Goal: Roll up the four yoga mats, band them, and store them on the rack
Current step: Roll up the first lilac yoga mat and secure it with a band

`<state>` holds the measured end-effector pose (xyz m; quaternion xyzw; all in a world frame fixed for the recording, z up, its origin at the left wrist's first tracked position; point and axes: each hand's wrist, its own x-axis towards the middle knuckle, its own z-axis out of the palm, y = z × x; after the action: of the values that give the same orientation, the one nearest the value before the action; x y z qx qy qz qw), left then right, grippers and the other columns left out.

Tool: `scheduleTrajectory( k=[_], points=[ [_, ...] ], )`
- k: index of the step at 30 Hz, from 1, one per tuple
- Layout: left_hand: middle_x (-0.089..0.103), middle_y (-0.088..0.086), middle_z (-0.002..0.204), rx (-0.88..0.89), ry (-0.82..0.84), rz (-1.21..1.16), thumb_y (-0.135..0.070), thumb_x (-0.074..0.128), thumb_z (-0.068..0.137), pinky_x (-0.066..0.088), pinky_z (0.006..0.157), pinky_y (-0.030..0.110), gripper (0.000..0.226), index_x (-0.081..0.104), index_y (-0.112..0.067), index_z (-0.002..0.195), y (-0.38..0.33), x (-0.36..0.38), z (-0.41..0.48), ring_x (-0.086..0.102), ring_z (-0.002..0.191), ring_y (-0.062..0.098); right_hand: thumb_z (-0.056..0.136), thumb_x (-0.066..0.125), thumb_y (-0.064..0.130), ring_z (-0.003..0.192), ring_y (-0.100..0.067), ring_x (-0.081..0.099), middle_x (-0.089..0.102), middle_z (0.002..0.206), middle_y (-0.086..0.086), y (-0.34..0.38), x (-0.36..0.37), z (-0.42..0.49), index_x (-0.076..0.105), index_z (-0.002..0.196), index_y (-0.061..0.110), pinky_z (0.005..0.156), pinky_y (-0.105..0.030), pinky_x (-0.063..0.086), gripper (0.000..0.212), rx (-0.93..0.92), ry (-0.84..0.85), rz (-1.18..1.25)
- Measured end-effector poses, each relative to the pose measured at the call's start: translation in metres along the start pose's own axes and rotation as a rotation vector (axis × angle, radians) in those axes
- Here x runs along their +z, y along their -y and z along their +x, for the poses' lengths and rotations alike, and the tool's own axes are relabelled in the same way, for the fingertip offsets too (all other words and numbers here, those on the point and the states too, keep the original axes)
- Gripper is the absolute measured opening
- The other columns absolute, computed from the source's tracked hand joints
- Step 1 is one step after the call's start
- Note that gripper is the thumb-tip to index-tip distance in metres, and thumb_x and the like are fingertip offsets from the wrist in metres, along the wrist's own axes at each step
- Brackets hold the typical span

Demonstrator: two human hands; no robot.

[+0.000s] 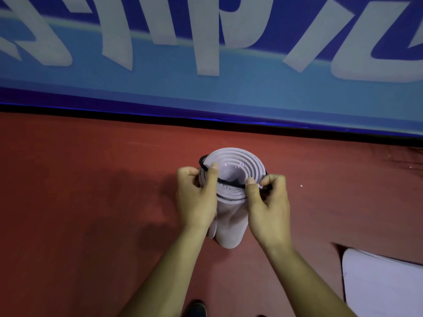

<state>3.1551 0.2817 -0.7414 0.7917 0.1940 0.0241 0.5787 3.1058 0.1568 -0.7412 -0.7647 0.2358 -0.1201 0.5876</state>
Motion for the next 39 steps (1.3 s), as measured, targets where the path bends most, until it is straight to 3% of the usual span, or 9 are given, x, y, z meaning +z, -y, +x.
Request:
scheduleTrajectory(
  k=[3,9,16,20,26,28,33,36,39],
  points=[
    [0.055,-0.012,0.064,-0.007,0.002,0.169,-0.074,0.069,0.067,0.037,0.054,0.028,0.059,0.047,-0.022,0.081,-0.011,0.000,0.006,0.055,0.060,0.002,0.098,0.065,0.036,0.074,-0.020,0.048,0.051,0.082,-0.004,0.000,-0.003,-0.002,0.043,0.078,0.027,0.069,-0.030,0.042,0.031,0.005,0.011,0.002],
    [0.059,-0.006,0.068,0.043,0.009,0.208,-0.032,0.063,0.081,0.042,0.059,0.034,0.017,0.050,-0.020,0.080,-0.014,0.000,0.015,0.058,0.072,0.021,0.094,0.067,0.041,0.076,-0.015,0.049,0.049,0.079,-0.012,0.004,-0.006,0.001,0.039,0.065,0.022,0.066,-0.017,0.041,0.044,-0.019,0.007,-0.012],
    [0.056,-0.017,0.054,0.015,0.129,0.041,-0.036,0.050,0.074,0.039,0.056,0.028,0.022,0.064,-0.020,0.079,-0.003,-0.001,0.025,0.048,0.051,0.001,0.093,0.073,0.031,0.071,-0.040,0.052,0.048,0.076,-0.017,0.002,-0.009,0.014,0.040,0.063,0.021,0.073,-0.048,0.050,0.046,0.059,0.038,0.129],
    [0.058,-0.016,0.061,-0.030,0.188,-0.093,-0.032,0.052,0.076,0.044,0.063,0.033,0.012,0.058,-0.023,0.080,0.006,0.001,0.029,0.050,0.058,0.004,0.085,0.066,0.026,0.074,-0.025,0.050,0.049,0.077,-0.007,0.000,-0.010,0.016,0.045,0.070,0.032,0.075,-0.043,0.044,0.026,0.087,0.052,0.296],
    [0.040,-0.014,0.055,0.012,0.183,-0.131,-0.035,0.048,0.071,0.033,0.055,0.037,0.011,0.047,-0.030,0.062,0.017,0.007,0.041,0.034,0.054,0.011,0.080,0.061,0.013,0.078,-0.021,0.045,0.047,0.079,-0.003,-0.009,-0.008,0.027,0.044,0.074,0.040,0.079,-0.045,0.044,0.032,0.083,0.134,0.358],
    [0.041,-0.012,0.057,0.001,0.141,-0.143,-0.033,0.047,0.072,0.036,0.059,0.042,0.008,0.044,-0.031,0.065,0.022,0.008,0.043,0.035,0.057,0.013,0.076,0.060,0.010,0.074,-0.017,0.040,0.045,0.075,0.004,-0.012,-0.007,0.027,0.043,0.075,0.042,0.071,-0.035,0.043,0.036,0.070,0.135,0.342],
    [0.075,-0.009,0.103,-0.046,0.182,-0.286,-0.007,0.044,0.090,0.052,0.084,0.042,0.018,0.045,-0.025,0.090,0.036,0.016,0.040,0.064,0.091,0.014,0.073,0.065,0.003,0.064,-0.003,0.044,0.048,0.074,0.014,-0.019,-0.011,0.033,0.038,0.095,0.026,0.060,-0.017,0.043,0.041,0.038,0.156,0.254],
    [0.074,-0.008,0.104,-0.013,0.092,-0.288,0.005,0.042,0.094,0.050,0.085,0.034,0.034,0.053,-0.026,0.100,0.041,0.020,0.031,0.067,0.093,0.009,0.074,0.069,0.003,0.069,-0.002,0.055,0.054,0.083,0.004,-0.019,-0.012,0.035,0.040,0.111,0.032,0.066,-0.017,0.049,0.055,0.057,0.164,0.224],
    [0.073,-0.008,0.104,0.025,0.081,-0.361,0.007,0.034,0.093,0.052,0.078,0.018,0.052,0.059,-0.031,0.117,0.035,0.024,0.025,0.069,0.094,0.003,0.078,0.070,0.007,0.079,0.001,0.064,0.067,0.091,0.014,-0.022,-0.013,0.032,0.037,0.134,0.032,0.074,-0.017,0.052,0.070,0.047,0.164,0.148]
  ],
)
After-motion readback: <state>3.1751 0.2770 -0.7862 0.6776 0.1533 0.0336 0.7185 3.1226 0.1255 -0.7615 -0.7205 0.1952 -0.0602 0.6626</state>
